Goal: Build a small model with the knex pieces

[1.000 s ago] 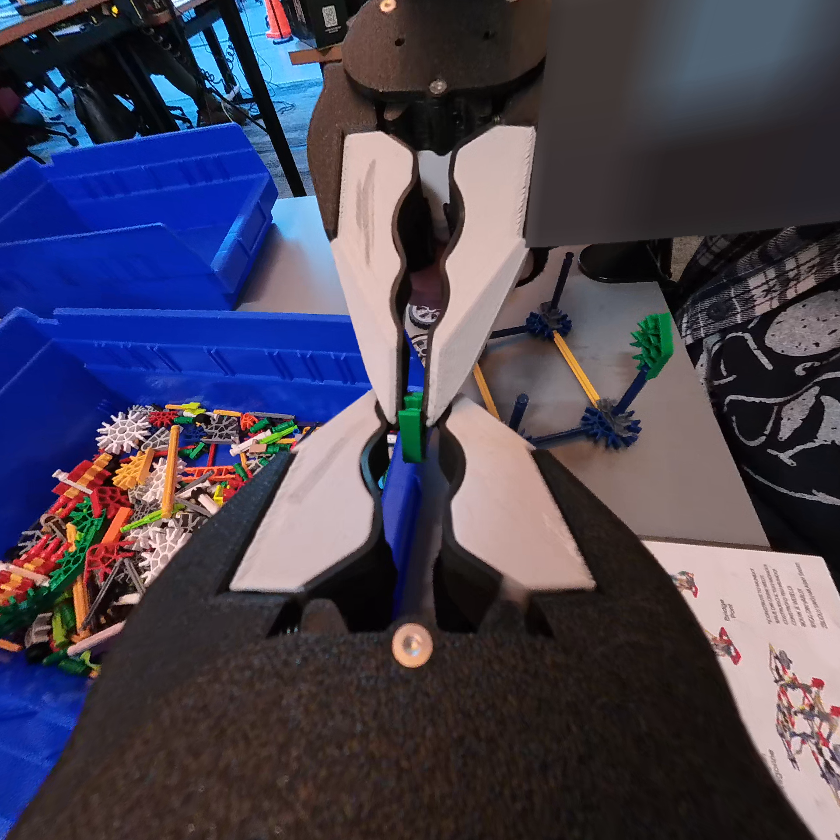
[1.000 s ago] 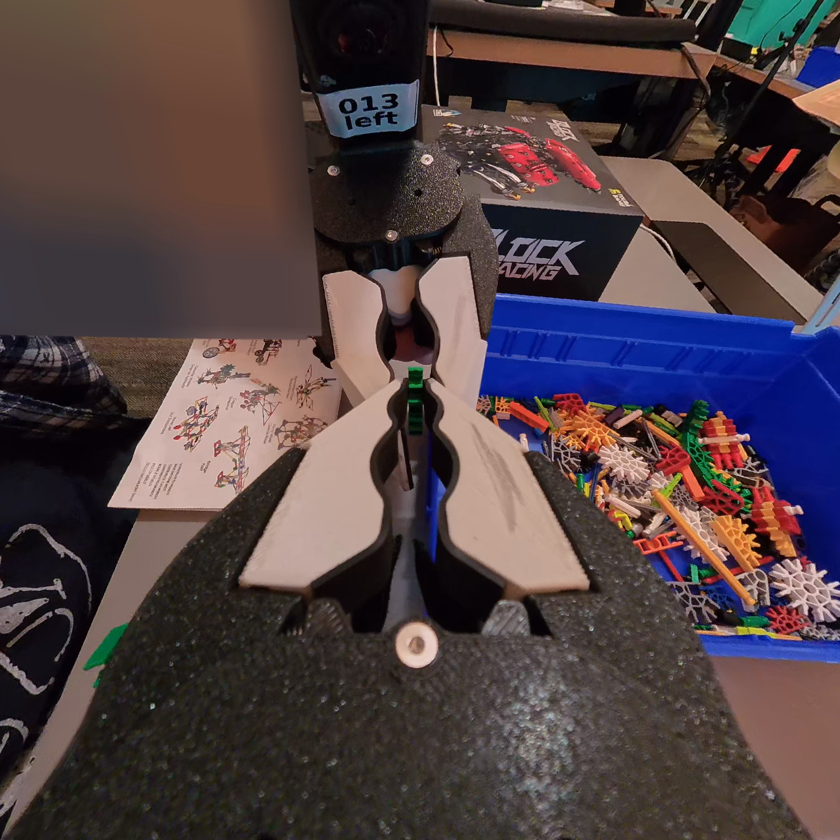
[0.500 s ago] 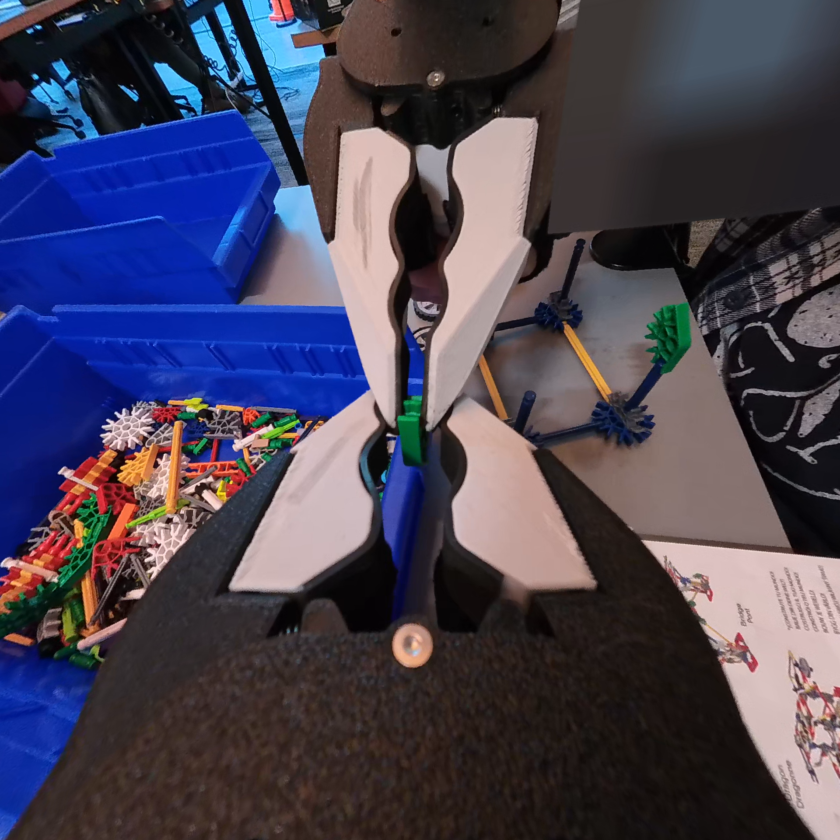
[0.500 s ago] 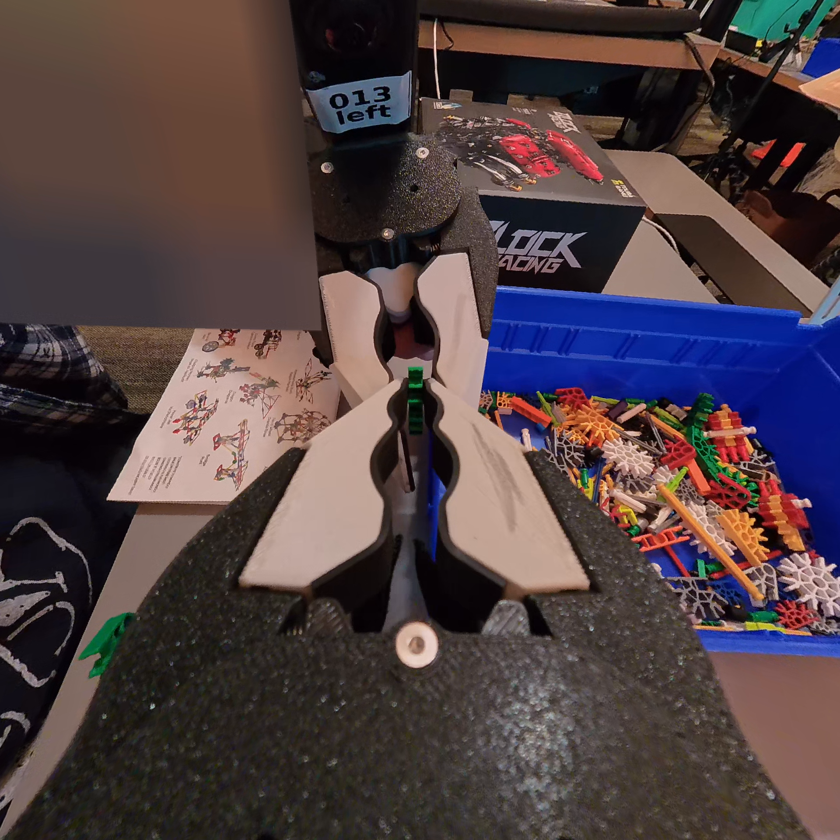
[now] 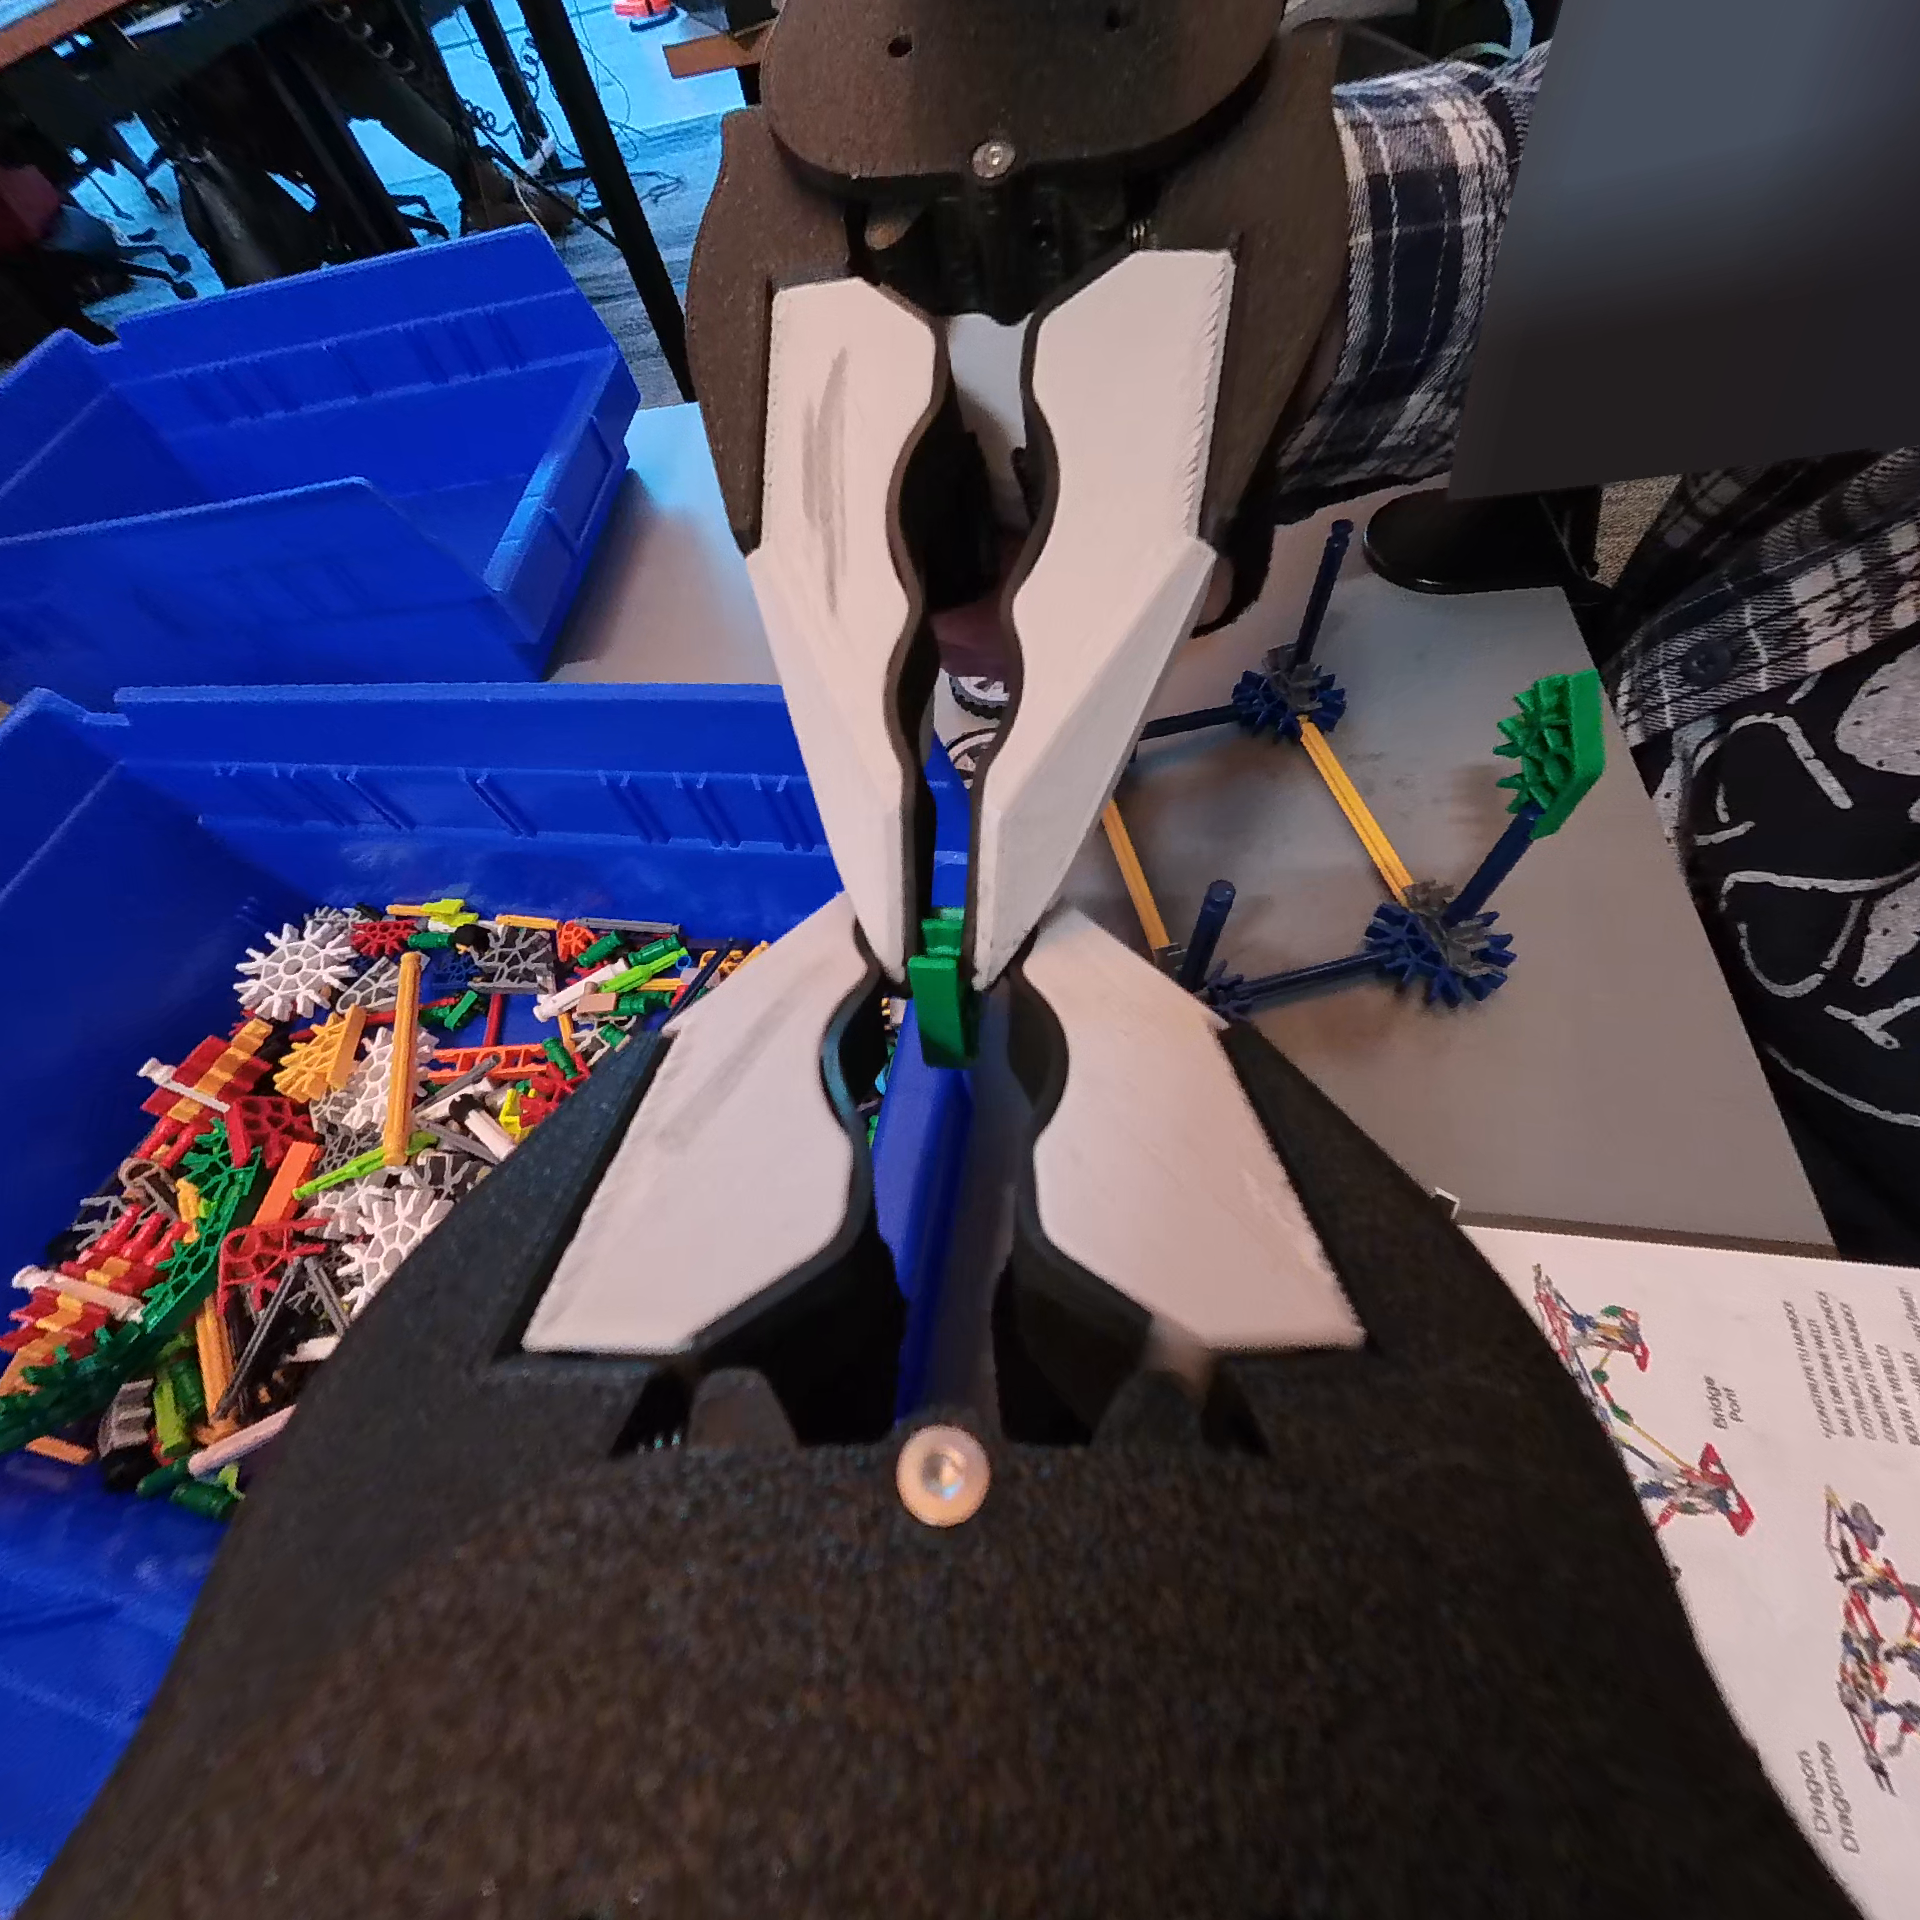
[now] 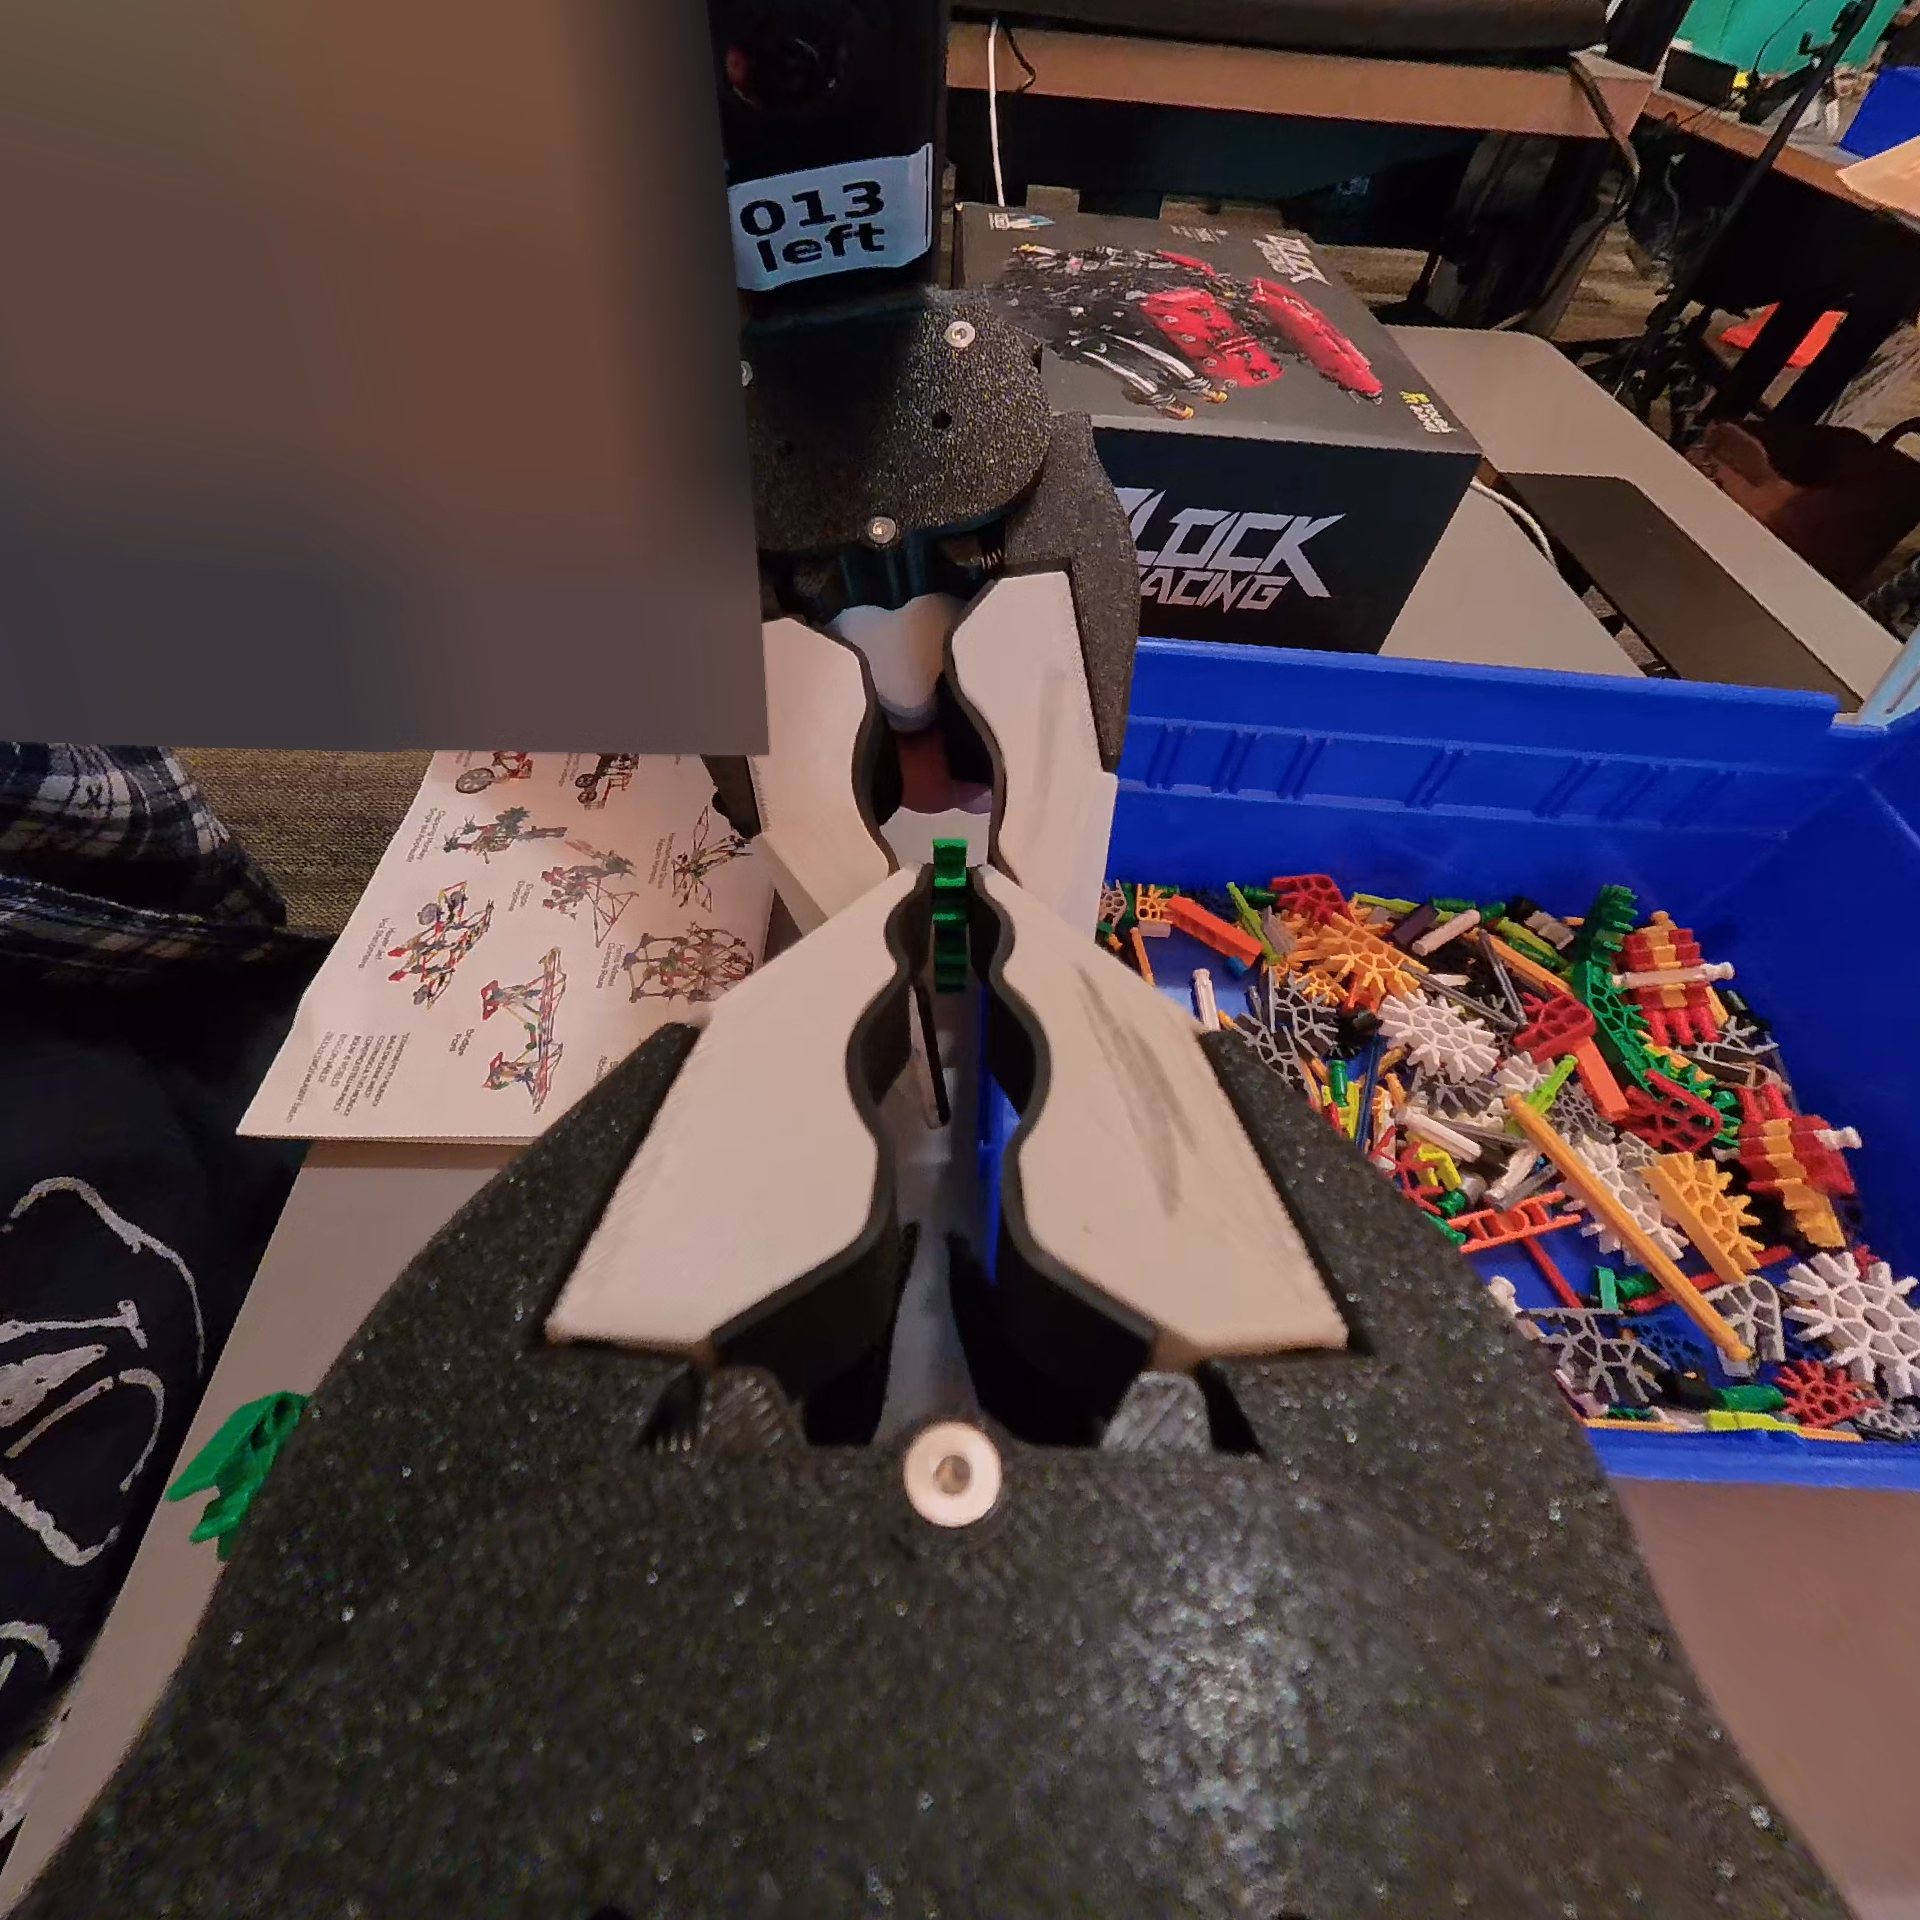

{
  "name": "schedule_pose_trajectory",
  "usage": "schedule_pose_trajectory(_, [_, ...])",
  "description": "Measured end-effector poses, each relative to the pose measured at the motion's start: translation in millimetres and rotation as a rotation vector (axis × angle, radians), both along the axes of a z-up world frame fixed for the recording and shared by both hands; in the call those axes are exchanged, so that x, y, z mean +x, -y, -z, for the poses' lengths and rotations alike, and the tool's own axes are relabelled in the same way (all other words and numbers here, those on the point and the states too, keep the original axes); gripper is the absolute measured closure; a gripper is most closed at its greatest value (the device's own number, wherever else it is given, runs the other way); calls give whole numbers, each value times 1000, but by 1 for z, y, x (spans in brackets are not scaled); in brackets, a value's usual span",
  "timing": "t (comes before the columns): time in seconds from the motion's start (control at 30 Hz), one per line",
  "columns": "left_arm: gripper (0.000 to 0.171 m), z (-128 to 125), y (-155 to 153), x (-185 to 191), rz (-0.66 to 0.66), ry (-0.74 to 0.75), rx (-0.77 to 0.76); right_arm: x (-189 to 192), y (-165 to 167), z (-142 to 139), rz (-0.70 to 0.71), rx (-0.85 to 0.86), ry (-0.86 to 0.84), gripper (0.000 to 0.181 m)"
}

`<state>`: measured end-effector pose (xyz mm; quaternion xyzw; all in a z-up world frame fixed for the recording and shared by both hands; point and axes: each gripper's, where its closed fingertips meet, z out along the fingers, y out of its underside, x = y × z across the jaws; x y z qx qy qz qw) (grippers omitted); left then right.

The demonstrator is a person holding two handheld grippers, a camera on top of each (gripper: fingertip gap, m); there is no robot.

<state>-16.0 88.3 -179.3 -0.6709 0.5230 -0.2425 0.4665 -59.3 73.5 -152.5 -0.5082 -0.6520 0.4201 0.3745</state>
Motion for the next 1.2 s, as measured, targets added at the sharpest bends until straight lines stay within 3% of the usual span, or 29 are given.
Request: schedule_pose_trajectory(1.2, [155,-7,3,24,9,-1,-14,20,-2,-4,34,23,-4,177])
